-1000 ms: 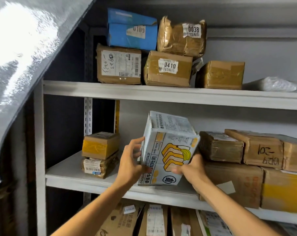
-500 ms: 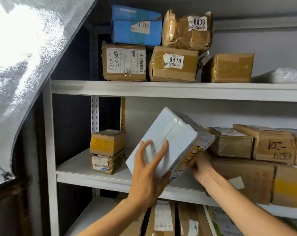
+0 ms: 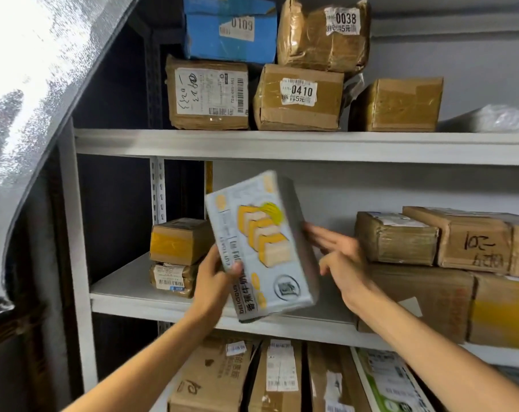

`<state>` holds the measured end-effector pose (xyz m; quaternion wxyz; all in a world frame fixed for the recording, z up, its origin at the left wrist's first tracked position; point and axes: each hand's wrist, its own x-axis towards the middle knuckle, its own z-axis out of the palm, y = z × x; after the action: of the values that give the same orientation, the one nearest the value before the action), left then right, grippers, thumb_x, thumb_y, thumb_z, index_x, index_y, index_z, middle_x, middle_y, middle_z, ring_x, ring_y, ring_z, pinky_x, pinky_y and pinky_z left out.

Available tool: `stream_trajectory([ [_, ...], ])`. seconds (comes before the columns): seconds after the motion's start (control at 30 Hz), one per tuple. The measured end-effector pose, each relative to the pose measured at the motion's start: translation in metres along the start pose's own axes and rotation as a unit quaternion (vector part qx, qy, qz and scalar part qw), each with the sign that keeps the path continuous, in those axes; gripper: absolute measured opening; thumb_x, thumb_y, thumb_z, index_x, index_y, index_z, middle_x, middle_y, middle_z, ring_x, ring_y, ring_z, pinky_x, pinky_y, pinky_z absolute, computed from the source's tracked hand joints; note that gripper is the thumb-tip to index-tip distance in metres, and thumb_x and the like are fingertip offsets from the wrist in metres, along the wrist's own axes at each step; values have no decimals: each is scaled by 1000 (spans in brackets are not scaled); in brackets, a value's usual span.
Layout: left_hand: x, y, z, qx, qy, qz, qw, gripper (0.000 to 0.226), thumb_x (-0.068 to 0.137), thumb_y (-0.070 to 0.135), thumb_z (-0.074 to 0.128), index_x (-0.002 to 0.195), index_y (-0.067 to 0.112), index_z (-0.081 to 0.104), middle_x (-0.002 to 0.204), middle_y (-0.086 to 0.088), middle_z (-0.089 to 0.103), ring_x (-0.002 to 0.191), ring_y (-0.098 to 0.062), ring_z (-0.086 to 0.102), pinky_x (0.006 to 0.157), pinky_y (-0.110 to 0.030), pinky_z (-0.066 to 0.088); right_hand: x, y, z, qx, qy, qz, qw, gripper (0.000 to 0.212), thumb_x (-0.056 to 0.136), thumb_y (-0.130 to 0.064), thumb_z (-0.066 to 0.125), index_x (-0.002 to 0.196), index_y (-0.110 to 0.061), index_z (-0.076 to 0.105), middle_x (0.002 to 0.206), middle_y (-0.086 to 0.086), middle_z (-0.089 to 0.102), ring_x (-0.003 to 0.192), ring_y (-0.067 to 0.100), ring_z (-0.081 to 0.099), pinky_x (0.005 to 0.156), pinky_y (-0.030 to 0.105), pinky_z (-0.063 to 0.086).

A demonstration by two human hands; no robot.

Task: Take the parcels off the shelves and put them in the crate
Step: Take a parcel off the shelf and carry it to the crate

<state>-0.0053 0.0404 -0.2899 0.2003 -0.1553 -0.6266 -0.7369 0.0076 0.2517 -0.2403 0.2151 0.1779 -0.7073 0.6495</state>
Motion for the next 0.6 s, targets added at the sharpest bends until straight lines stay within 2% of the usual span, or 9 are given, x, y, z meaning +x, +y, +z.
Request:
stream_trajectory([
  [0.03, 3, -3, -3, -60, 9, -80, 995, 43, 94, -6, 49, 130, 17, 55, 101, 1, 74, 93, -22, 70, 72, -37, 57, -5, -5, 0, -55, -54, -44, 996, 76, 57, 13, 45, 114, -31, 69, 118, -17, 64, 111, -14, 53, 84, 5, 44],
  [0.1, 5, -8, -8, -155, -5, -176, 972, 37, 98, -3, 42, 130, 11, 53, 95, -3, 75, 80, -20, 71, 62, -31, 57, -9, -16, 0, -149, -112, -90, 978, 71, 61, -3, 47, 120, -39, 63, 134, -20, 54, 129, -7, 38, 103, 13, 31],
  [0.17, 3, -9, -12, -182, -16, -211, 960, 32, 99, 7, 43, 130, 8, 53, 94, -6, 74, 76, -21, 72, 60, -31, 58, -11, -24, 0, -151, -157, -75, 973, 69, 61, -15, 47, 125, -39, 60, 141, -19, 48, 137, -3, 28, 111, 21, 21],
  [0.27, 2, 1, -16, -180, -76, -227, 954, 43, 93, 37, 51, 122, 7, 59, 100, -12, 73, 83, -27, 71, 70, -37, 58, -8, -23, -5, -95, -197, -50, 974, 67, 69, -21, 52, 136, -30, 53, 148, -13, 42, 139, -1, 31, 115, 24, 22],
  [0.33, 4, 14, -18, -195, -128, -180, 955, 61, 90, 58, 43, 122, 10, 64, 115, -17, 68, 99, -32, 68, 82, -43, 55, -3, -20, -8, -42, -182, -14, 982, 64, 74, -27, 60, 137, -32, 51, 142, -7, 51, 132, 7, 45, 105, 24, 38],
  [0.4, 8, 29, -20, -204, -165, -142, 954, 77, 84, 74, 32, 127, 17, 62, 129, -17, 61, 115, -37, 60, 97, -53, 46, 3, -20, -7, 13, -169, 35, 985, 54, 76, -40, 68, 128, -32, 59, 125, 0, 66, 118, 21, 59, 83, 27, 51],
  [0.43, 11, 35, -21, -207, -185, -139, 950, 85, 80, 79, 29, 131, 19, 59, 132, -16, 59, 119, -37, 57, 100, -54, 42, 6, -23, -6, 28, -167, 56, 984, 53, 76, -48, 65, 124, -28, 62, 120, 3, 68, 114, 25, 61, 75, 31, 55],
  [0.53, 16, 57, -14, -145, -217, -123, 957, 83, 76, 84, 31, 128, 28, 63, 129, -10, 44, 107, -31, 43, 93, -40, 34, 16, -30, -2, 28, -139, 90, 986, 65, 66, -72, 55, 116, -33, 66, 119, 0, 68, 109, 23, 62, 65, 41, 59],
  [0.6, 21, 69, -9, -74, -215, -106, 968, 71, 77, 79, 37, 122, 33, 66, 117, -10, 42, 98, -26, 35, 87, -38, 36, 21, -32, -1, -5, -113, 88, 990, 60, 64, -79, 47, 104, -39, 69, 103, -5, 74, 97, 19, 68, 60, 38, 58],
])
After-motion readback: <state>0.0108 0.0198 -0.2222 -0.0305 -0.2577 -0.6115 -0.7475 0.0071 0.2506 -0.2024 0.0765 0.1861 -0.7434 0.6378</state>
